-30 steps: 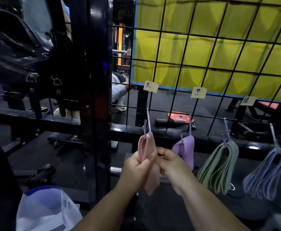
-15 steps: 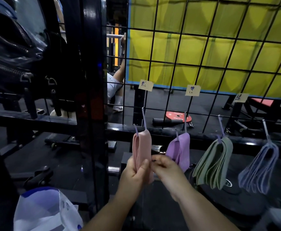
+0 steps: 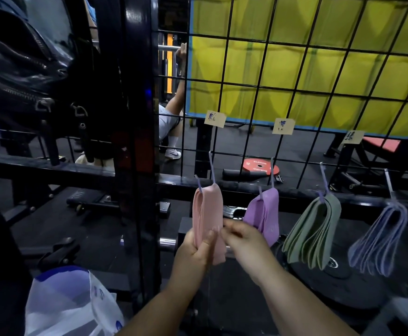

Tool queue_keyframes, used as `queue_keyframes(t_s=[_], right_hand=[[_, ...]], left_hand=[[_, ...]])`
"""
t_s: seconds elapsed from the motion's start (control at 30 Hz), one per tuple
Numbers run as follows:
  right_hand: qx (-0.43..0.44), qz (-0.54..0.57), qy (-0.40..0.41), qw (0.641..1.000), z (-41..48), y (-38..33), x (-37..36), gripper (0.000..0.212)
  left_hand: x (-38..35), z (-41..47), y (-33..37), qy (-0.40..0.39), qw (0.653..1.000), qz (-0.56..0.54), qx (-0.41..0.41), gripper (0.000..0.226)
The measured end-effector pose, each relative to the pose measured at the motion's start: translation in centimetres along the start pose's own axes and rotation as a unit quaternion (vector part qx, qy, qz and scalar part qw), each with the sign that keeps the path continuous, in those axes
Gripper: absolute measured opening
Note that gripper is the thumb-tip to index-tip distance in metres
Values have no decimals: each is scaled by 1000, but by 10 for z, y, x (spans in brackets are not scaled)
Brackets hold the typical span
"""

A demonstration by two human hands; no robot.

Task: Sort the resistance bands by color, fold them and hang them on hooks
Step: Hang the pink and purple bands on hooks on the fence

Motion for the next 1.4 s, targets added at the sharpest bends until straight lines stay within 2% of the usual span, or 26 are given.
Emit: queue_keyframes(t_s=[0.17,0.3,0.4,0.5,0.63,0.83,1.0,1.13,1.3,1.4], right_hand=[[-43,50,-4,998,4,-3,-5,30],[-67,68,-5,995,8,-5,-16,47],[-36,50,-4,998,5,-5,-23,23],[19,2,20,1000,1,-1,-28,23],[84,-102,48,990,-4,16,-31,23],[94,-156,63,981,-4,25,-34,25],[88,-139,58,985,-7,20,-37,22],[78,-168,35,982,-4,12,-30,21],[71,-250,56,964,-2,-8,-21,12],[110,-249,100,957,1,-22,-19,18]], left_hand=[[2,-2,2,13,999,31,-12,49],[-1,-6,0,-4,1000,27,-10,46],[-3,-10,-5,14,998,67,-18,47],[0,-13,-9,61,984,159,-51,56],[2,-12,-16,74,968,232,-63,66],[3,-15,-12,70,955,283,-48,55],[7,-10,9,118,966,211,-94,46],[10,-1,50,153,967,132,-154,22],[12,6,84,161,970,104,-149,20],[12,9,90,159,973,99,-132,18]])
Point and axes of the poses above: each hand's wrist, its own z-axis towards the middle knuckle, its own x-axis out of the back of the hand, y = z × x, the point moved 1 cm from there along z, towards the middle knuckle, and after that the axes turned 10 degrees about x, right-handed, at the moved point
